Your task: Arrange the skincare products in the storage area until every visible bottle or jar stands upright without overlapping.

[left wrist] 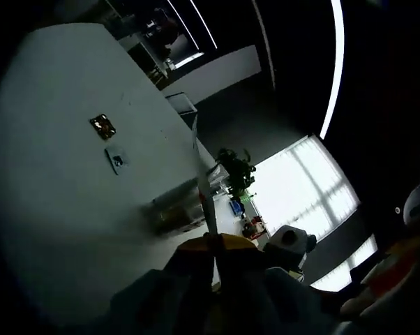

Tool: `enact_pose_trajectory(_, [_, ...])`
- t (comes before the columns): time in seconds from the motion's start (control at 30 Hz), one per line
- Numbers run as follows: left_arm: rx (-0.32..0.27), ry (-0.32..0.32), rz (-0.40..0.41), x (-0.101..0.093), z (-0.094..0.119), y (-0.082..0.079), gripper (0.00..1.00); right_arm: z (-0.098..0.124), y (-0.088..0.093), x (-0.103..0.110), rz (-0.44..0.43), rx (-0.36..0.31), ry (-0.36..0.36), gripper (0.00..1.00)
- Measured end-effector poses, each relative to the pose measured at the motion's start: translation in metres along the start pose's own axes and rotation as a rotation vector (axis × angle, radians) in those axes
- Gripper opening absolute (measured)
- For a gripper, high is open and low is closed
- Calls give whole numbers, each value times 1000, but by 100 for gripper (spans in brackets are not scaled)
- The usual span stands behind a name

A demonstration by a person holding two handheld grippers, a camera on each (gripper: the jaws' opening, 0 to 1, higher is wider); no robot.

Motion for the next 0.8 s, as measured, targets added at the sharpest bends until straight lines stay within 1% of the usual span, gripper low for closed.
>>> enact_pose_trajectory(0.1, [3, -1, 6, 2, -1, 0, 0, 0, 4, -3, 11, 19, 5, 80])
enact_pose_trajectory(0.23, [2, -12, 24, 7, -3, 1, 0, 2, 10, -9, 33, 54, 27, 88])
enact_pose_trajectory(0.5, [6, -37, 50, 18, -10, 4, 0, 7, 20, -12, 51, 90, 52, 98])
enact_pose_trajectory(0.57, [11, -42, 52, 20, -11, 5, 0, 9, 22, -14, 46, 98, 60, 100])
enact_pose_trajectory(0.8, [28, -69, 58, 28, -18, 6, 0, 18, 28, -24, 45, 118, 100, 100])
Point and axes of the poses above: the point that each gripper's makers call its tool centre point, and the gripper's own axes: z roughly backward along the fingers, x roughly to its left, y roughly out of its underside, the point moved 2 cm from there along z, roughly backward along the fingers, and after that the axes turned 2 degrees about z, right-handed, at the moved point
